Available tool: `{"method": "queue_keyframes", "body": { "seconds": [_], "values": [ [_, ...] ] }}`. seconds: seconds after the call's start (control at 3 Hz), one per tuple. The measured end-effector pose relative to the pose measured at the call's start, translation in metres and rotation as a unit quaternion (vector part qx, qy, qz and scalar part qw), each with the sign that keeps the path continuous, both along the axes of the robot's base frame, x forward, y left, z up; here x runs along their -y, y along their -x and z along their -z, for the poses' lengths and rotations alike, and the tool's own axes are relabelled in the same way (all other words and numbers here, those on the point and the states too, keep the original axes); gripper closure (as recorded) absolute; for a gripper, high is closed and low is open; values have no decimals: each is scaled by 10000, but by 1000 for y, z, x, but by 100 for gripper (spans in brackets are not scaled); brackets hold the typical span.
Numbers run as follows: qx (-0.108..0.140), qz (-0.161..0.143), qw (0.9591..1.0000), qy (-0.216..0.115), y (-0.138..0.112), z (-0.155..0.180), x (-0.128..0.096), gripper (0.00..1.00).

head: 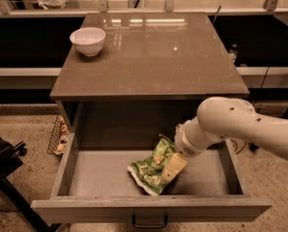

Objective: Pick green jalapeno chip bag from top drawer and place on counter

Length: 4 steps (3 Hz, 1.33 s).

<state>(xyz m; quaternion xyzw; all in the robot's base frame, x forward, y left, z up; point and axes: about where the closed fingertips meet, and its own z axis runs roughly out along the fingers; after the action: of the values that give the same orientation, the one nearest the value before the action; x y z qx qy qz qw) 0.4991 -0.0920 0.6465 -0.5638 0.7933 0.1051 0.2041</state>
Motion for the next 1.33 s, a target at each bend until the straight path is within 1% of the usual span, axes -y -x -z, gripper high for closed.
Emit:
{"method": "queue_keyframes", "body": {
  "seconds": [0.33,0.67,1.33],
  "values": [
    [-172,-123,9997,78,9,29,-12,18],
    [-294,-300,9991,43,15,45,-29,40],
    [-303,-311,9990,47,16,46,-29,87]
  ]
}}
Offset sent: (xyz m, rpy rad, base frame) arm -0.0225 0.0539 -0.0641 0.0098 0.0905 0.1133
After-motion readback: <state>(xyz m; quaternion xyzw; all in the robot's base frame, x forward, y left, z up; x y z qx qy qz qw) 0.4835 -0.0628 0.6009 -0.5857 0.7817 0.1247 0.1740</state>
